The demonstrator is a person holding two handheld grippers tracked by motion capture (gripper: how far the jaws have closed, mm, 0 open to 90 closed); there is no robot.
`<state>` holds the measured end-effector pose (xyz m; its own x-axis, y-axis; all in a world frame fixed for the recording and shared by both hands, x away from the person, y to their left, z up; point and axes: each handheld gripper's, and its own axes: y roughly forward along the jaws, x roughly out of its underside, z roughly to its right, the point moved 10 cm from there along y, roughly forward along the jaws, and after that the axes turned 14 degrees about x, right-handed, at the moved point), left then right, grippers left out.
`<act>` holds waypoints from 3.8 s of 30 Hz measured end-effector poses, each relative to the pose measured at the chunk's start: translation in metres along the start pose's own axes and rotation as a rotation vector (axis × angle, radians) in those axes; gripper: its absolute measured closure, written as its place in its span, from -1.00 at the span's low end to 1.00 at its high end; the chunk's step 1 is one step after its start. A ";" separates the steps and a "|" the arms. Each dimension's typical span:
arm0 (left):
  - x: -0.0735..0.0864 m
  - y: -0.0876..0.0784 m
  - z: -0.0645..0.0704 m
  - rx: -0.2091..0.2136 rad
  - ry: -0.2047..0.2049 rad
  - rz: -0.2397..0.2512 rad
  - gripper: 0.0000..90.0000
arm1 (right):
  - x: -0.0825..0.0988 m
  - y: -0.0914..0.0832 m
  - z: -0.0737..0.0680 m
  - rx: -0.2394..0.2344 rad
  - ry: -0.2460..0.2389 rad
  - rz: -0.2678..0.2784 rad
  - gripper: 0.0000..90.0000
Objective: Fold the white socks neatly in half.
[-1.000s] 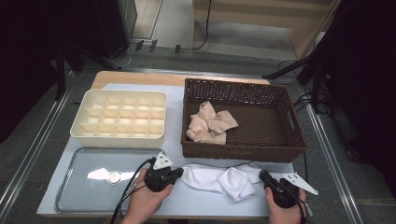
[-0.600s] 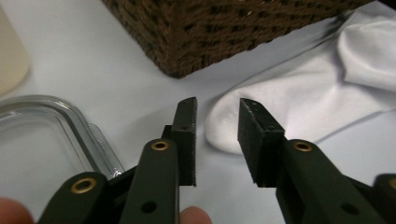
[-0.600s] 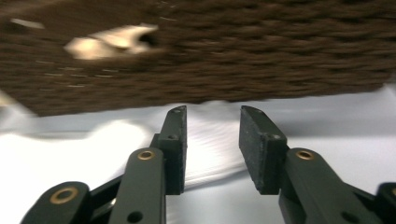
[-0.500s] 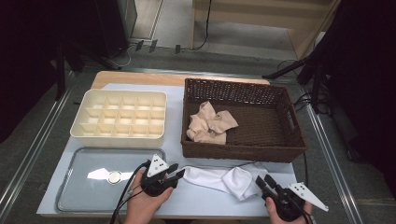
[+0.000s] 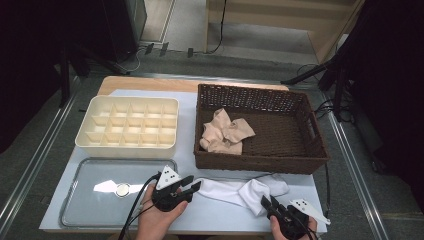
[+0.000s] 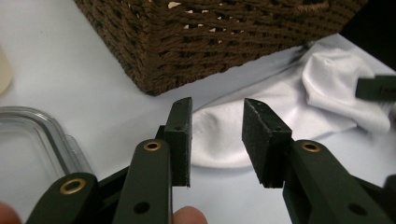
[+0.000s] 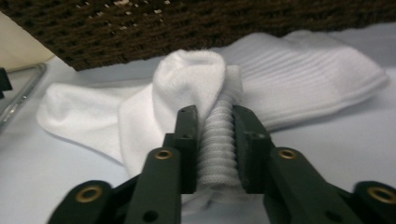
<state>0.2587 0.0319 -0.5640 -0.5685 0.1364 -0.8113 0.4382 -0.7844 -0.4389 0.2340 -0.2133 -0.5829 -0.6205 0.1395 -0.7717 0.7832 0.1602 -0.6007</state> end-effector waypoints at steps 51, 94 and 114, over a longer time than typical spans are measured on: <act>0.018 0.007 0.038 0.178 0.044 -0.025 0.23 | 0.026 -0.020 -0.097 -0.222 -0.165 0.003 0.70; 0.027 -0.008 0.027 0.207 0.001 -0.087 0.99 | -0.024 -0.050 0.012 -0.040 0.023 0.172 0.76; 0.038 -0.007 0.023 0.181 0.080 -0.116 0.51 | -0.009 -0.036 0.065 0.118 -0.023 0.098 0.51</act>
<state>0.2182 0.0284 -0.5825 -0.5475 0.2736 -0.7908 0.2370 -0.8557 -0.4601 0.2138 -0.2835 -0.5682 -0.5410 0.1265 -0.8314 0.8399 0.0308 -0.5419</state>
